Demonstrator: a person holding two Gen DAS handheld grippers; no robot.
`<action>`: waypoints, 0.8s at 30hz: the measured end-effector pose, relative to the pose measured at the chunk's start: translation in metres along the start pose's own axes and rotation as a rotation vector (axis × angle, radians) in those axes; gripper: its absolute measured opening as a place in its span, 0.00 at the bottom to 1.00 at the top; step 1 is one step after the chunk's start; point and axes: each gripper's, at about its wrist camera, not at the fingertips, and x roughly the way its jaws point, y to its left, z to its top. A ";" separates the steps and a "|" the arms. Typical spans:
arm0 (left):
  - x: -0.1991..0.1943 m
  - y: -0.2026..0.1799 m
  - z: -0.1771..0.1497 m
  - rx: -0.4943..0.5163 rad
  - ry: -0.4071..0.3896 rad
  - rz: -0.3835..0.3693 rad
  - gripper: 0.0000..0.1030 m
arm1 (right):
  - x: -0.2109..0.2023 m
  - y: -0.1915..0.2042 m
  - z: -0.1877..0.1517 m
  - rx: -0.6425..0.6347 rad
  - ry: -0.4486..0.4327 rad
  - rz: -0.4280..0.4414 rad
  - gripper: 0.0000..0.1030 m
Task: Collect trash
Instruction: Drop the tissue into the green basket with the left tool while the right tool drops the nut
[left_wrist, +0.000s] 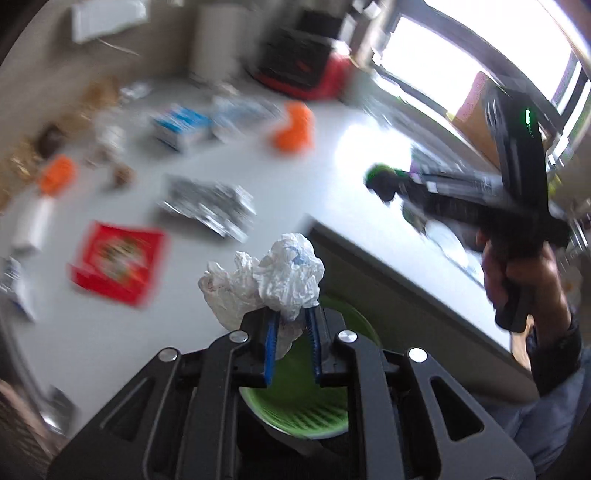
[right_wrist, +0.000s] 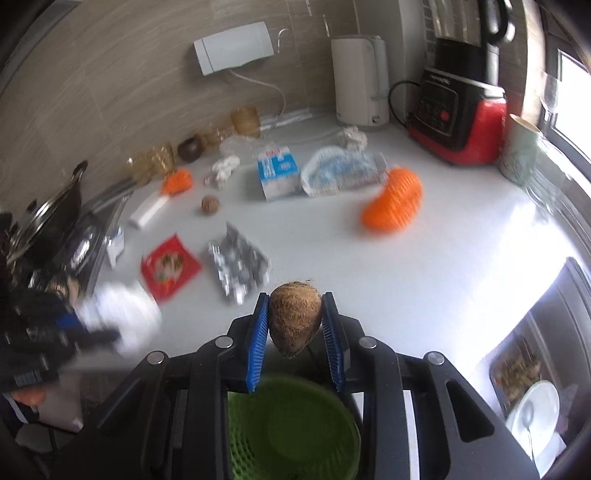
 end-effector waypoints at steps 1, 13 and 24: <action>0.008 -0.008 -0.004 0.002 0.024 -0.014 0.15 | -0.003 -0.004 -0.007 0.001 0.009 0.004 0.28; 0.049 -0.067 -0.038 -0.070 0.121 0.031 0.68 | -0.017 -0.015 -0.072 -0.085 0.116 0.137 0.28; -0.008 -0.032 -0.019 -0.283 -0.070 0.314 0.85 | 0.000 0.017 -0.102 -0.301 0.258 0.250 0.64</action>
